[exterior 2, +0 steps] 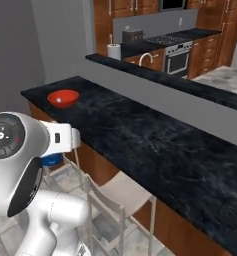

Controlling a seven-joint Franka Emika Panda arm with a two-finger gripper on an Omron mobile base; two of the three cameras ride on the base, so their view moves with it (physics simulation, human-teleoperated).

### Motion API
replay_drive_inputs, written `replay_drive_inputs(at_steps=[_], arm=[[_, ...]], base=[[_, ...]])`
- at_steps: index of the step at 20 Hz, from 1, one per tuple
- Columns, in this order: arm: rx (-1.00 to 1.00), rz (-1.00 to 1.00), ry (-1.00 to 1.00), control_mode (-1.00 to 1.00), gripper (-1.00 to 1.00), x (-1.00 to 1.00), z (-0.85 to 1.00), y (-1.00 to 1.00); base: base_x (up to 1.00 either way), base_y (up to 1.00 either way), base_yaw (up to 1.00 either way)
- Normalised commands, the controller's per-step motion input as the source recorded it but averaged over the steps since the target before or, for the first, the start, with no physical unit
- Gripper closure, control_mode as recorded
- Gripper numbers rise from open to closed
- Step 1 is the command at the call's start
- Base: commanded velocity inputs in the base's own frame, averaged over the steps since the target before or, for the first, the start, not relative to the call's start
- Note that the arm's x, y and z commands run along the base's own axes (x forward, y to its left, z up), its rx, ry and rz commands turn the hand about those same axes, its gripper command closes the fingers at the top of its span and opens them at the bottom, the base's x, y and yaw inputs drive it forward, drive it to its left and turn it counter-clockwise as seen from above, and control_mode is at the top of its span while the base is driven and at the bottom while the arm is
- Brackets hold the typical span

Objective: Open the fridge, grab two sodas, and place both sodas inside the bowl with ice on the dining counter.

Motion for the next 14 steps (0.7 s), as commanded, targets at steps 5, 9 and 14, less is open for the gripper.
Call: replay_drive_inputs(at_steps=[5,9,14], arm=[[0.00,0.00,0.00,1.00,1.00,0.00,0.00,0.00],[0.00,0.00,0.00,1.00,1.00,0.00,0.00,0.00],[0.00,0.00,0.00,1.00,1.00,0.00,0.00,0.00]], base=[[0.34,1.00,-0.22],[0.29,1.00,-0.24],[0.20,1.00,-0.23]])
